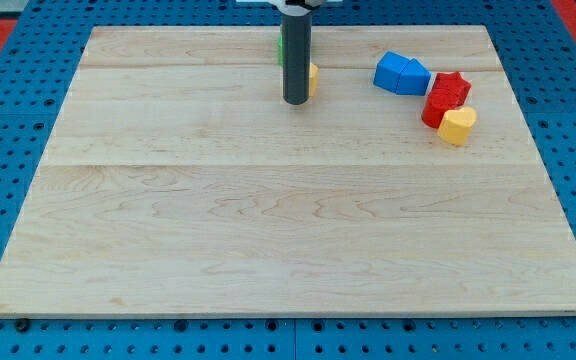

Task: Place yellow hexagon right to green circle

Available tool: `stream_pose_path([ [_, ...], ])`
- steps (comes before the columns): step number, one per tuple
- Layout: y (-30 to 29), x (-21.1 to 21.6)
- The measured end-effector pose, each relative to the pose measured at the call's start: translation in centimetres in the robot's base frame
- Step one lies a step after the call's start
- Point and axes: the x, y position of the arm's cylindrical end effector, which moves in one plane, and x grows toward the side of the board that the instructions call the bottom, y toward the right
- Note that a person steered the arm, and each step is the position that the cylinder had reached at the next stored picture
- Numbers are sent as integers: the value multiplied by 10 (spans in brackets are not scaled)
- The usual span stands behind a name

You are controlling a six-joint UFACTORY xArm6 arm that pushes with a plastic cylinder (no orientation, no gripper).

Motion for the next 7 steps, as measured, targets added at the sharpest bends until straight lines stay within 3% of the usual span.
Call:
stream_pose_path([
  [4, 5, 0],
  [7, -25, -10],
])
